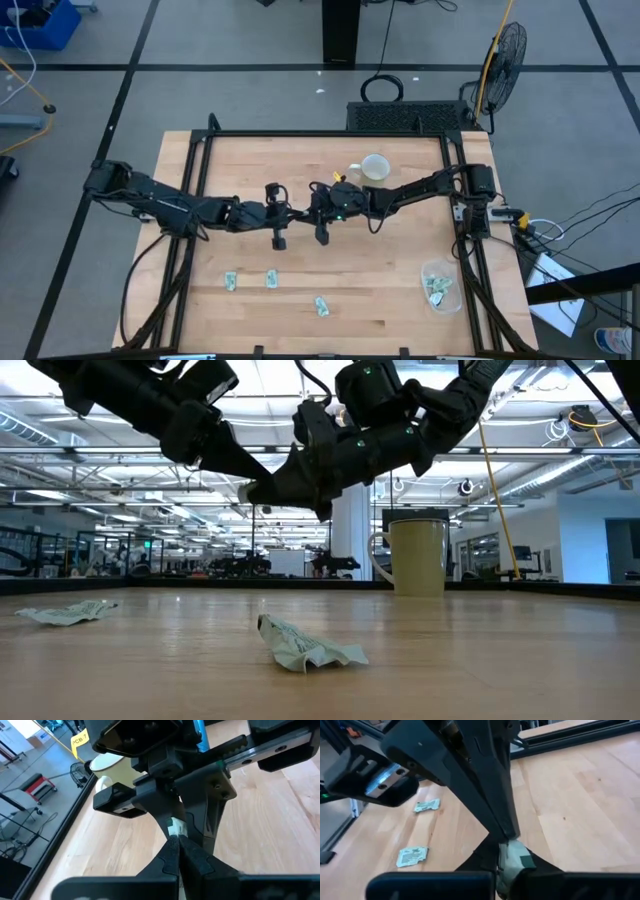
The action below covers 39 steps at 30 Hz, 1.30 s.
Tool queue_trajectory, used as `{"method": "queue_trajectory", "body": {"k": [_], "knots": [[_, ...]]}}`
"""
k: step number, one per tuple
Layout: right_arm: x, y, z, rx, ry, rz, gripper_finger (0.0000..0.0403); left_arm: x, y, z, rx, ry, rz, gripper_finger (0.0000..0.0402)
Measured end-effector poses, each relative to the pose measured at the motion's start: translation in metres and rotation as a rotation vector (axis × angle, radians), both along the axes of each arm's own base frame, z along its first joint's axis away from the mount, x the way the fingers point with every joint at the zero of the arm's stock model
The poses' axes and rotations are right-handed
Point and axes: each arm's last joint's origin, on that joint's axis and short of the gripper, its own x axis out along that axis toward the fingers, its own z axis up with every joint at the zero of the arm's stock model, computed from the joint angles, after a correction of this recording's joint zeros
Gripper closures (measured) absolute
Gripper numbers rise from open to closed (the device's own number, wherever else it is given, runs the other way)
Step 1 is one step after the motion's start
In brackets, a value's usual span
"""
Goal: Pick and place Stevia / Truvia into bins
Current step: Put the stevia packet into the transparent bin
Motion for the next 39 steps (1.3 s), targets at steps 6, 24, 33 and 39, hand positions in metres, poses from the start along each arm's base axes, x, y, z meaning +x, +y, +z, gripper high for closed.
{"method": "queue_trajectory", "body": {"k": [6, 24, 33, 39], "knots": [[0.000, -0.001, -0.001, -0.042, 0.008, -0.038, 0.0402, 0.000, -0.001, -0.001, -0.032, 0.000, -0.013, 0.0378], [-0.006, 0.015, -0.012, -0.045, 0.146, 0.011, 0.0403, 0.000, -0.001, -0.001, -0.026, -0.001, 0.004, 0.0366], [-0.060, 0.043, 0.035, -0.162, 0.456, 0.024, 0.0403, -0.001, 0.000, -0.001, -0.009, 0.000, 0.033, 0.0364], [-0.148, 0.075, 0.089, -0.128, 0.703, -0.020, 0.0403, -0.001, 0.002, 0.000, 0.010, -0.010, 0.072, 0.0364]]}}
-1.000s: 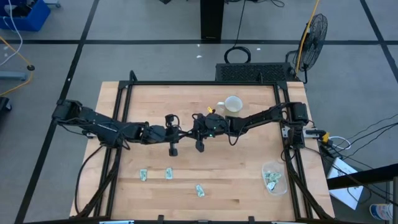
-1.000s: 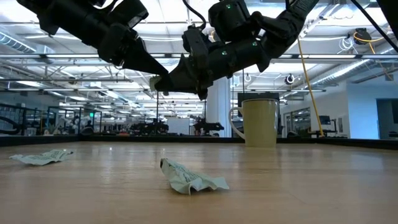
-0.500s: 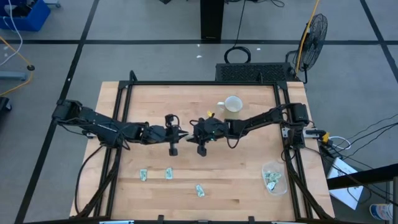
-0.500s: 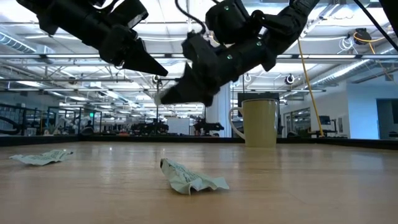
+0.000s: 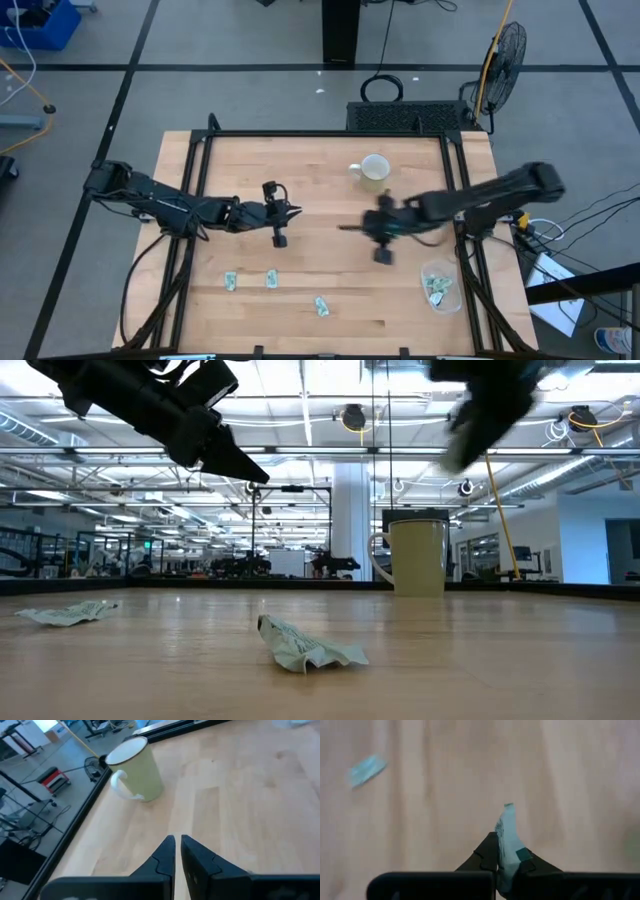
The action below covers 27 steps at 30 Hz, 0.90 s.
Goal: Pick and place Stevia / Truvia into bins
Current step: Put the stevia packet into the transparent bin
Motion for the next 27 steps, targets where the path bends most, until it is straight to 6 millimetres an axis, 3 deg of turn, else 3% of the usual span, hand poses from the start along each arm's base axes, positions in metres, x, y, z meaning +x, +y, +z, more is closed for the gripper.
{"method": "queue_trajectory", "body": {"k": [4, 8, 15, 19, 27], "knots": [[-0.050, 0.022, 0.024, 0.102, 0.052, -0.022, 0.0403, 0.000, 0.000, 0.000, 0.004, 0.000, 0.009, 0.0364], [-0.080, 0.039, 0.025, 0.221, 0.024, -0.139, 0.0403, 0.000, 0.000, 0.000, 0.004, 0.000, 0.009, 0.0364], [-0.122, 0.070, -0.015, 0.515, 0.384, -0.458, 0.0403, 0.000, 0.000, 0.000, -0.002, -0.002, 0.011, 0.0364], [-0.140, 0.078, -0.041, 0.500, 0.557, -0.552, 0.0403, 0.000, 0.001, 0.001, -0.001, -0.008, 0.015, 0.0364], [-0.151, 0.070, -0.072, 0.417, 0.602, -0.645, 0.0389, 0.001, 0.016, 0.001, -0.025, -0.020, 0.080, 0.0364]]}}
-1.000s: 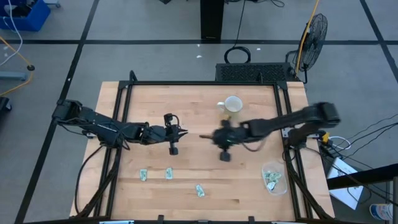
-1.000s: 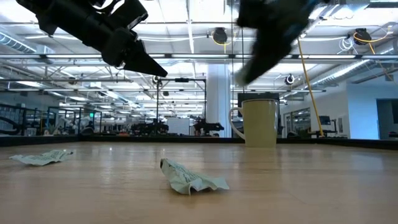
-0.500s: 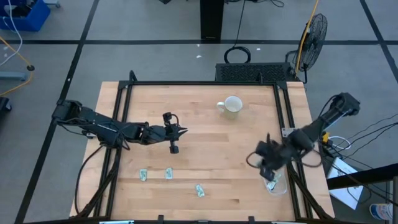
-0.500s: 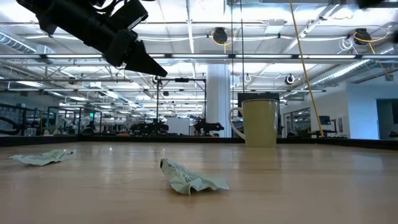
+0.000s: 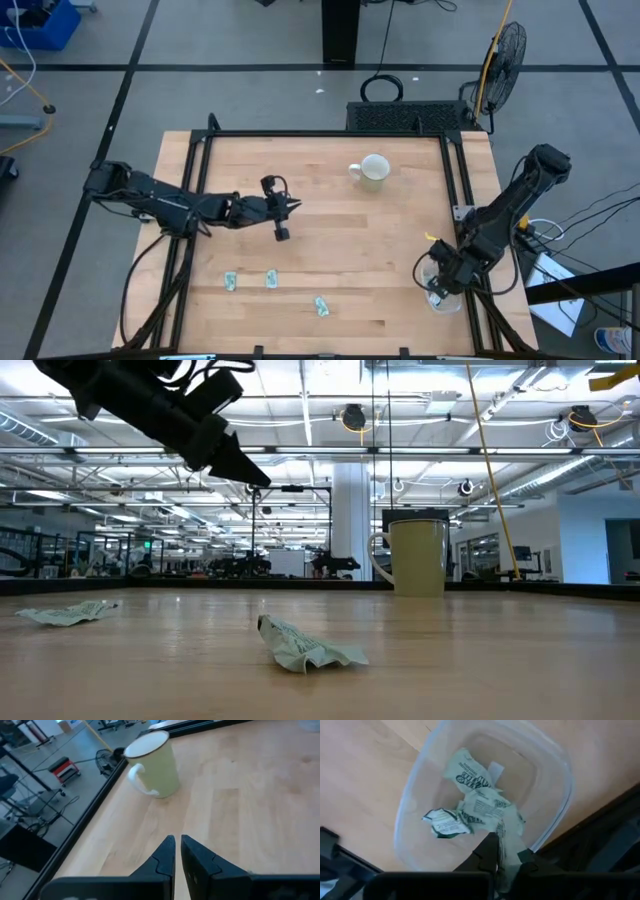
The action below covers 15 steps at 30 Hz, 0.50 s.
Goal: Pick and place Stevia / Truvia into bins
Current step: Put the stevia packet into the transparent bin
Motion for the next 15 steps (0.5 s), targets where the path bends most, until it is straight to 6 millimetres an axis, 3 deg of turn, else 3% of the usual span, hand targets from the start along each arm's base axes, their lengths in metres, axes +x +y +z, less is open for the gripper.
{"method": "queue_trajectory", "body": {"k": [10, 15], "knots": [[0.003, -0.003, -0.004, -0.086, -0.127, 0.092, 0.0335, 0.002, 0.017, 0.005, -0.002, -0.055, 0.064, 0.0364], [0.012, 0.000, -0.002, -0.116, -0.295, 0.143, 0.0322, 0.004, 0.022, 0.009, 0.023, -0.086, 0.071, 0.0364]]}}
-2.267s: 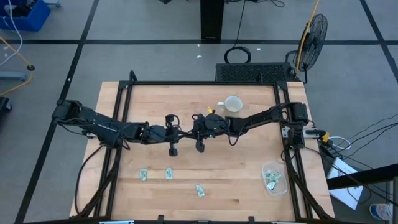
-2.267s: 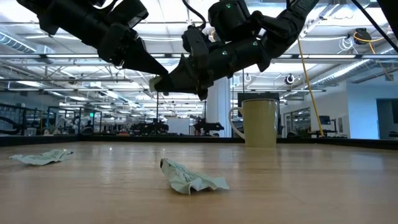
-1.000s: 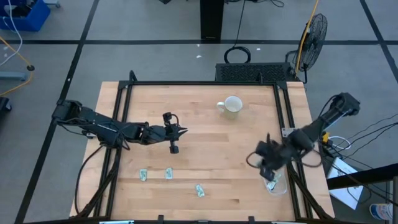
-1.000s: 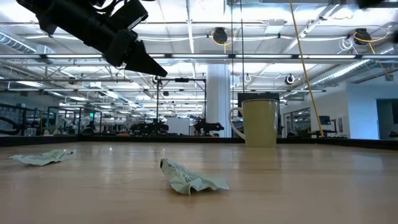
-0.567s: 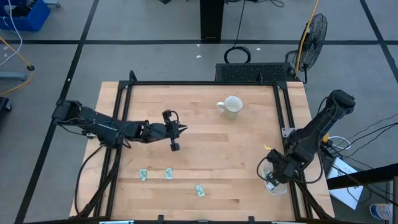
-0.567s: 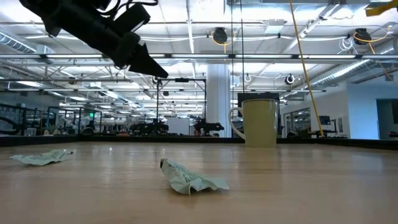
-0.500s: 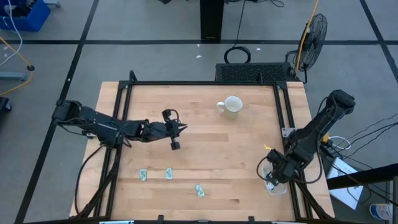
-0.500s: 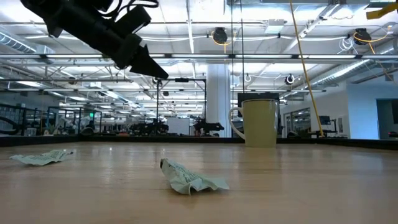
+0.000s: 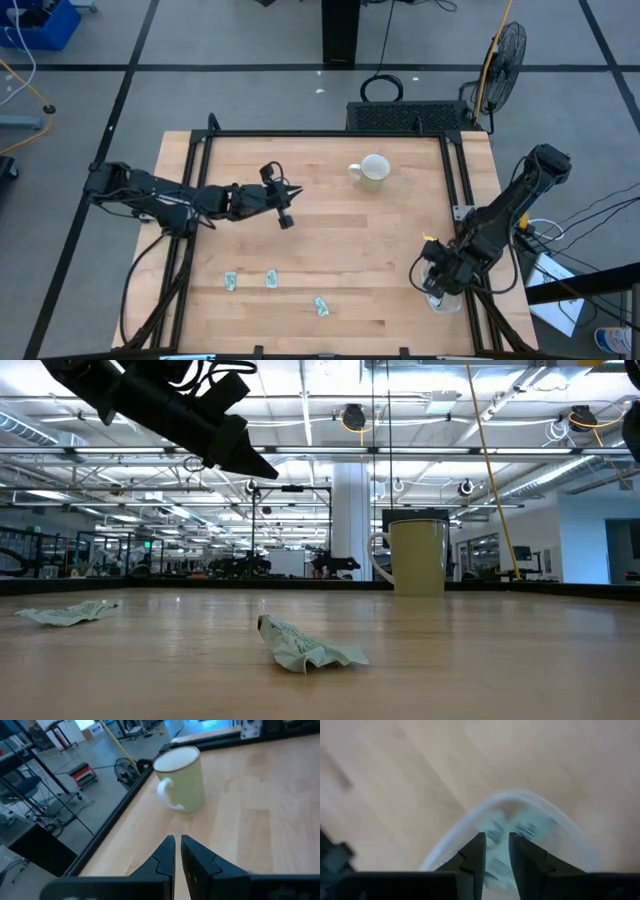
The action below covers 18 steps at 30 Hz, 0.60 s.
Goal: Pick and place Stevia / Truvia into bins
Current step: Put the stevia packet into the transparent bin
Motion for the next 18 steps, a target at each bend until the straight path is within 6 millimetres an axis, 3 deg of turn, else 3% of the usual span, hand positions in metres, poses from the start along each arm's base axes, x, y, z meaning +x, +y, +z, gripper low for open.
{"method": "queue_trajectory", "body": {"k": [4, 10, 14, 18], "knots": [[0.007, 0.005, 0.004, 0.050, -0.086, 0.033, 0.0325, 0.000, 0.003, 0.001, 0.001, -0.006, 0.010, 0.0364], [0.016, 0.007, 0.020, 0.031, -0.372, 0.089, 0.0340, 0.000, 0.002, 0.000, 0.000, 0.005, 0.007, 0.0364], [0.015, -0.001, 0.030, -0.060, -0.500, 0.096, 0.0341, 0.000, -0.001, 0.000, -0.020, -0.004, -0.025, 0.0364], [0.015, -0.014, 0.033, -0.159, -0.516, 0.110, 0.0341, 0.000, -0.007, -0.003, -0.067, 0.021, -0.102, 0.0364]]}}
